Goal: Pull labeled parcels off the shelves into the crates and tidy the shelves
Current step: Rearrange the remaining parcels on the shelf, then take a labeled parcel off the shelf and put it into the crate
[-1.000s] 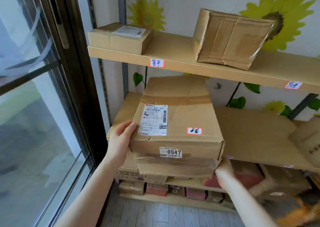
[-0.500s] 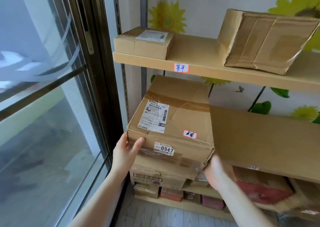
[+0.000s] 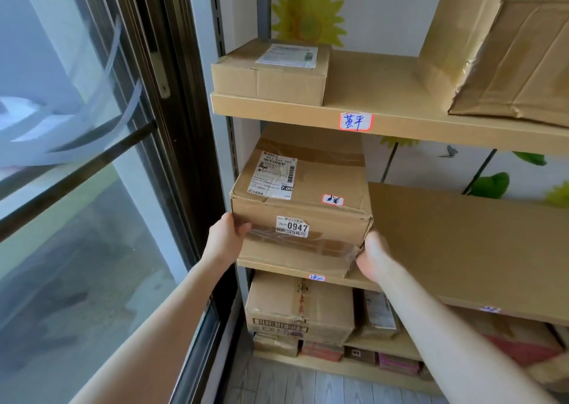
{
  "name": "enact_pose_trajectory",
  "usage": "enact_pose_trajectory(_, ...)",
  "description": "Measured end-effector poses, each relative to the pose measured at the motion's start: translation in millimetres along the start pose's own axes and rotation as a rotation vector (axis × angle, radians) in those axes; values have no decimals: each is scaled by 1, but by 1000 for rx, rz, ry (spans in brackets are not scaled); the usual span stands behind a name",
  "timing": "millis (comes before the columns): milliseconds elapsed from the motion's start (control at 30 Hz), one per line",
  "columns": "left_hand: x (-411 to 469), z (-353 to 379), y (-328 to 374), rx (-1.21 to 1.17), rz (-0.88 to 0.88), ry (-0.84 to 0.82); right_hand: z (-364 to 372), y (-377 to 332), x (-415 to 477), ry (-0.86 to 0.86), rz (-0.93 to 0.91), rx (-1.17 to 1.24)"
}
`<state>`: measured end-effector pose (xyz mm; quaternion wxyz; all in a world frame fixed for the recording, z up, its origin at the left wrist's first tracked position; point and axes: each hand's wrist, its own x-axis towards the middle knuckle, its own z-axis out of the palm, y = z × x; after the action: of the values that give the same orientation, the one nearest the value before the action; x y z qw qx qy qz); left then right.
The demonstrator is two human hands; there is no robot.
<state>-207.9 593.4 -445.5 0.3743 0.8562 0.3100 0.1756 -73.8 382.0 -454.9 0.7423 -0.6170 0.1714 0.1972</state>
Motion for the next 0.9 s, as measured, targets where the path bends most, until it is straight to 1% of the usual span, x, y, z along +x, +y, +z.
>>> enact_pose_trajectory(200,8,6,-5,15,35,45,3,-3,11,-5,4,39)
enact_pose_trajectory(300,-2,10,-11,-56,40,102,0,3,8,16,-5,40)
enact_pose_trajectory(367,-18,20,-21,-150,11,160,-6,14,1,22,-53,74)
enact_pose_trajectory(433,-40,38,-37,-188,-40,198,-20,40,-8,11,-163,52)
enact_pose_trajectory(467,-54,49,-46,-192,-73,174,-31,58,-14,9,-220,-16)
enact_pose_trajectory(533,-80,75,-66,-173,-154,44,-57,98,-21,18,-249,-175)
enact_pose_trajectory(600,-99,101,-87,-110,-246,-107,-83,135,-18,21,-168,-292)
enact_pose_trajectory(633,-106,113,-97,-67,-277,-157,-96,152,-14,29,-109,-339)
enact_pose_trajectory(700,-114,136,-116,25,-251,-194,-120,179,0,53,2,-402)
enact_pose_trajectory(800,-111,165,-136,68,-239,-134,-147,209,30,113,93,-466)
enact_pose_trajectory(900,-88,189,-161,53,-329,-17,-152,225,64,121,76,-503)
